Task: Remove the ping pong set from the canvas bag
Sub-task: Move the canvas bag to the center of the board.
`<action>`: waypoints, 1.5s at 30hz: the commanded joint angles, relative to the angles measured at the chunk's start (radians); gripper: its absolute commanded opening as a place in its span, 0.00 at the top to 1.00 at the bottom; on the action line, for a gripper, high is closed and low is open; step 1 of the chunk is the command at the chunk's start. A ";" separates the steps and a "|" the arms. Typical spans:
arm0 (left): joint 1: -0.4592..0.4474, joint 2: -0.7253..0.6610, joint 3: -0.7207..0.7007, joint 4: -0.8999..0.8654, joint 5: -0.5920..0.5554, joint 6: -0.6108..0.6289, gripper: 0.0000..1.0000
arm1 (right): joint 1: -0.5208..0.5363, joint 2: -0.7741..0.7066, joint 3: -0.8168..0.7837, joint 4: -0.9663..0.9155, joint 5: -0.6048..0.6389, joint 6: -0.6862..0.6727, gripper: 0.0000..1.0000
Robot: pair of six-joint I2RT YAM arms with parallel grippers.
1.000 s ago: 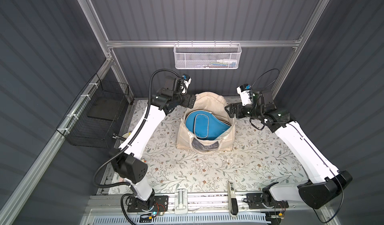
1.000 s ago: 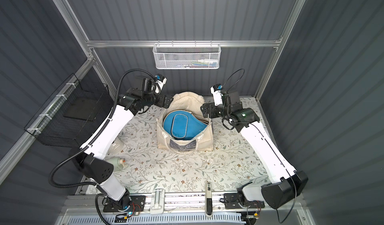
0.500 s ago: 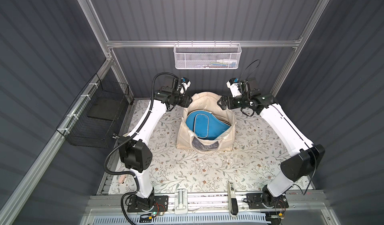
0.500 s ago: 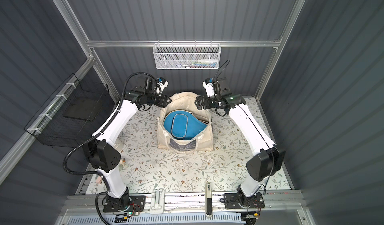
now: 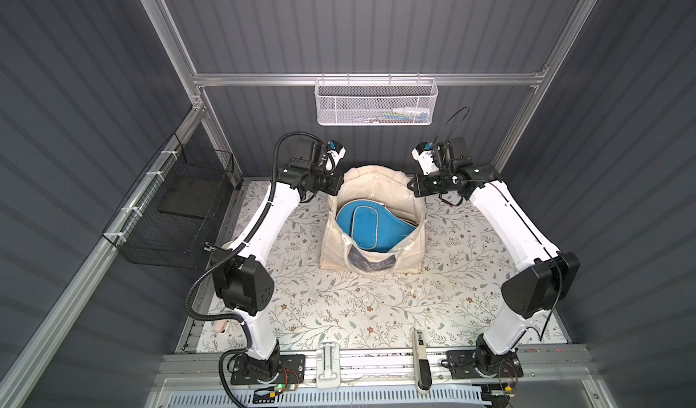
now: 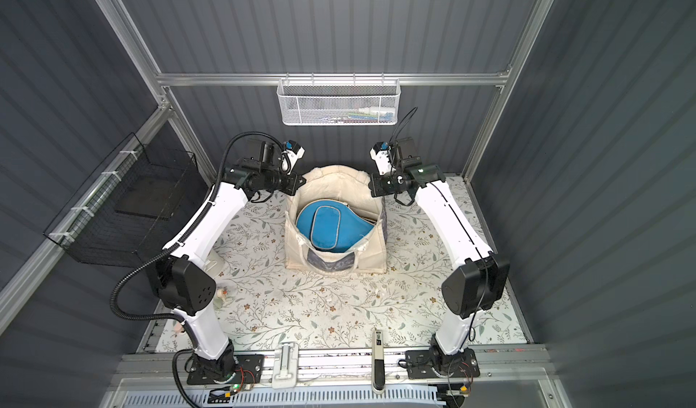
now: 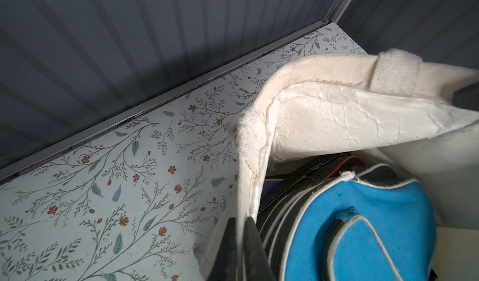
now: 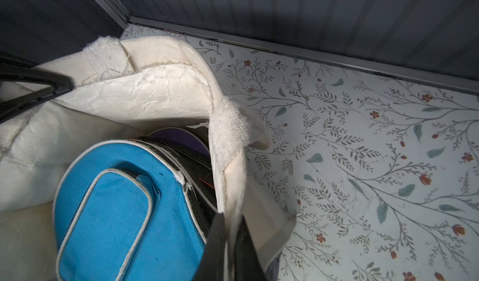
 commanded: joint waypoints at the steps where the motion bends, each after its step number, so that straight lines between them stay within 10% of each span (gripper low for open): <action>1: 0.041 -0.061 0.096 0.044 -0.025 0.036 1.00 | -0.021 -0.052 0.093 0.014 0.016 -0.046 1.00; 12: 0.064 0.034 0.370 -0.034 -0.055 0.110 1.00 | -0.038 -0.136 0.081 0.128 0.070 -0.104 1.00; 26: 0.064 -0.209 -0.205 0.220 0.069 0.025 1.00 | -0.037 -0.215 -0.194 0.233 -0.010 -0.043 1.00; 33: 0.064 -0.151 -0.160 0.196 0.146 0.029 0.19 | -0.037 -0.221 -0.206 0.244 -0.027 -0.029 1.00; 45: -0.027 -0.043 -0.091 0.147 0.159 0.051 0.09 | -0.031 -0.189 -0.163 0.232 -0.045 -0.025 1.00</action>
